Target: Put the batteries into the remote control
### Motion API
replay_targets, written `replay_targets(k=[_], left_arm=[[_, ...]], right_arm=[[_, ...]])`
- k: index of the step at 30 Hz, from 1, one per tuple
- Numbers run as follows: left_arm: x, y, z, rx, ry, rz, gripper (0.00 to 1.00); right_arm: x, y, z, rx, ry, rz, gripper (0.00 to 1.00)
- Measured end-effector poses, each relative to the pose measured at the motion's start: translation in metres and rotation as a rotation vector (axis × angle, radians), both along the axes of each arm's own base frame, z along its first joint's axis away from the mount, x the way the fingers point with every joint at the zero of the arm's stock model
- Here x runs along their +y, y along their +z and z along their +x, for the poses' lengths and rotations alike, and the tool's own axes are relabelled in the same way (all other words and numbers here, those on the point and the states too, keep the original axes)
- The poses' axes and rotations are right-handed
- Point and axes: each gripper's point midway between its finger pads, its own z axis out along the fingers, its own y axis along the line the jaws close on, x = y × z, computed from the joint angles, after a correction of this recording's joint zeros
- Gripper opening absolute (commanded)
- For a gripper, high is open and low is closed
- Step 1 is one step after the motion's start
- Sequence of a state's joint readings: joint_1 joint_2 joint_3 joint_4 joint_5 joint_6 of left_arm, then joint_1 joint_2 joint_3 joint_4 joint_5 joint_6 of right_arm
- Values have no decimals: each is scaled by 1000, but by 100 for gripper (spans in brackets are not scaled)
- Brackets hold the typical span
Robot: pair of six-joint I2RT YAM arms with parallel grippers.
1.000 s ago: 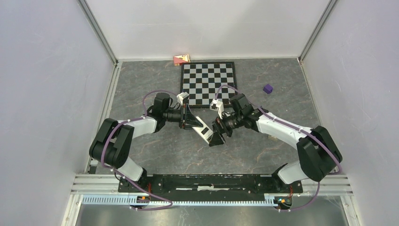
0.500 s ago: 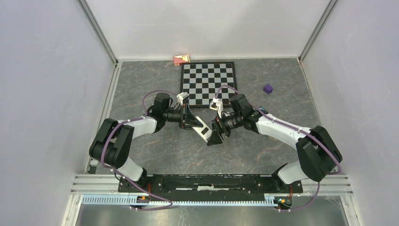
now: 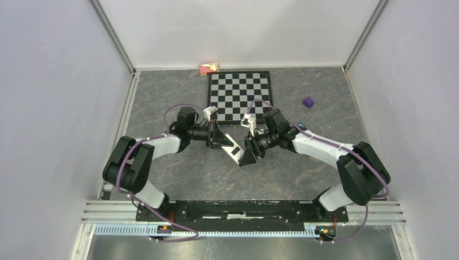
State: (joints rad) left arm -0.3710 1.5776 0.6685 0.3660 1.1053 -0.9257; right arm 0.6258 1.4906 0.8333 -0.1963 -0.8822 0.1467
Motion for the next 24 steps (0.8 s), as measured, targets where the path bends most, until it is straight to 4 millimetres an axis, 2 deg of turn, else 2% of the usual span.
replay_targets(k=[3, 4, 6, 7, 9, 11, 15, 20, 24], left_arm=[[0, 0, -1, 0, -4, -1, 2], [0, 0, -1, 0, -4, -1, 2], [0, 0, -1, 2, -3, 1, 2], [0, -1, 0, 3, 1, 3, 2], [0, -1, -1, 4, 0, 3, 2], [0, -1, -1, 4, 0, 3, 2], [0, -1, -1, 4, 0, 3, 2], [0, -1, -1, 5, -4, 1, 2], [0, 1, -3, 7, -16, -5, 2]], right_arm=[[0, -1, 0, 14, -7, -4, 50], [0, -1, 0, 16, -7, -4, 57], [0, -2, 0, 19, -6, -4, 78], [1, -1, -1, 20, -1, 0, 84], [1, 0, -2, 19, 4, 6, 95], [3, 2, -2, 13, 13, 22, 97], [5, 8, -5, 7, 32, 63, 94], [8, 11, -5, 15, 27, 89, 73], [7, 10, -3, 37, 5, 96, 64]])
